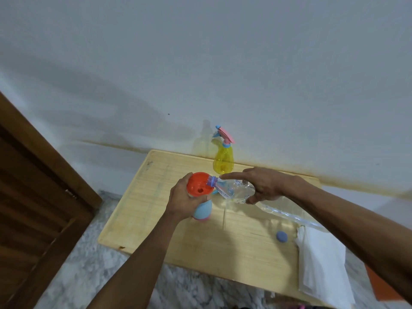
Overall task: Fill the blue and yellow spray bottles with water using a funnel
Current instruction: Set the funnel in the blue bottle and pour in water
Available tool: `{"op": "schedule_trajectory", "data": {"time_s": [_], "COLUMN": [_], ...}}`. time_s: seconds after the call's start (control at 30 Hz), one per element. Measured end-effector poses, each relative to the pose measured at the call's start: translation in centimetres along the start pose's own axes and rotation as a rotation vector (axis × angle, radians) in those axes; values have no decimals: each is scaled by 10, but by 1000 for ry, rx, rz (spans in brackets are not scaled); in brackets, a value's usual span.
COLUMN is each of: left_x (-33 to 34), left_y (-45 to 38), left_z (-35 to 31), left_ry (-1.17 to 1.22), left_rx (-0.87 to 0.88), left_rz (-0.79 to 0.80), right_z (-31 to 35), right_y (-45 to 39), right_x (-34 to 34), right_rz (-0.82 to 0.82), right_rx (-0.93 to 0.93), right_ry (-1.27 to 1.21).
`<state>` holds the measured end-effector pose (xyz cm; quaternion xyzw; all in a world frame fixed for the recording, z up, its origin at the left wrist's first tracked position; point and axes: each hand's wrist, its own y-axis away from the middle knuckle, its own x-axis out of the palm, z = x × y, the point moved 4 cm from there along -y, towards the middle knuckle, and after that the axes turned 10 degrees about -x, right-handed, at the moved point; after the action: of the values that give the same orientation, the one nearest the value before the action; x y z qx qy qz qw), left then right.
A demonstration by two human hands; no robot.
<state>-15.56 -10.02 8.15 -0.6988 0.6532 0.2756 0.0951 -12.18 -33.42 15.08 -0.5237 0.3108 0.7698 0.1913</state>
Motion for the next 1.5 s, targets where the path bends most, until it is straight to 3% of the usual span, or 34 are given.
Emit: {"op": "schedule_trajectory", "data": {"time_s": [0.67,0.9,1.1,1.37,1.5], "left_x": [-1,-2,-1,0,-1], "left_y": [2,4,2,1,3], "left_z": [-4,-5,-3,0,2], "left_ry": [-23,-4,11,34,72], "left_rx": [-14,-10,2,11,1], "left_rz": [7,17,0,-15,-1], "right_z": [-1,-3,3,16,22], "right_y": [1,8,21,70,85], "right_x": [3,13,22,25,40], "right_rz": [9,-94,-398,-1113,-1358], "right_rx": [6,14,0,106,247], "right_ry": [28,-61,-260,-504,-528]}}
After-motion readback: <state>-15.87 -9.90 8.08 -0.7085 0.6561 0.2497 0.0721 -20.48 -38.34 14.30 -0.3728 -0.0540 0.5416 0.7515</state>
